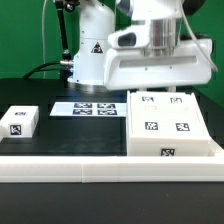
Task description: Assemble cabinet
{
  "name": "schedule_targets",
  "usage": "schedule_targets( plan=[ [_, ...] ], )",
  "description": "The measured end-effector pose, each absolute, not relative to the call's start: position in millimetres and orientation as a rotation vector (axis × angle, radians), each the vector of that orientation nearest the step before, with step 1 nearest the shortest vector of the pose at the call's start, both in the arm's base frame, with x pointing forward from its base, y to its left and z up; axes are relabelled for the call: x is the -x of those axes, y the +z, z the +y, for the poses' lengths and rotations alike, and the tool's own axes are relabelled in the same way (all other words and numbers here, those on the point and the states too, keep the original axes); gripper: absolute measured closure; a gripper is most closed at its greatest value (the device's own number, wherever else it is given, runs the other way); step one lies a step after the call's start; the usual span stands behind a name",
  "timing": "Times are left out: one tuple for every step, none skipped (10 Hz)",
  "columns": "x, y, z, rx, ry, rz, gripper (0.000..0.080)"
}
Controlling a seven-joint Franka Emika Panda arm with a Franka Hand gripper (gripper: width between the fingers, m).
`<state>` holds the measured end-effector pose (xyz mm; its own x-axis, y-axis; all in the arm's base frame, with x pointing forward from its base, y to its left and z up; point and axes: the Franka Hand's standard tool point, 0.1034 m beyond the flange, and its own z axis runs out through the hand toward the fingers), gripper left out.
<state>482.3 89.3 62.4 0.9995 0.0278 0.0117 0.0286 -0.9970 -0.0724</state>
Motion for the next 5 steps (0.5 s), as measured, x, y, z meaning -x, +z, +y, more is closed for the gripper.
schedule_targets(
  plan=[
    [-482.0,58.5,89.1,3.068,-0.024,-0.042,0.0598],
    [-481.2,56.9,89.1,3.068,-0.019,-0.042,0.0598],
    [-481.4,57.2,89.1,3.068,-0.019,-0.042,0.0598],
    [-481.4,57.2,88.5,3.069,-0.019,-0.040,0.0599],
    [-481.2,61.1,87.9,3.070,-0.012,-0.038,0.0599]
  ],
)
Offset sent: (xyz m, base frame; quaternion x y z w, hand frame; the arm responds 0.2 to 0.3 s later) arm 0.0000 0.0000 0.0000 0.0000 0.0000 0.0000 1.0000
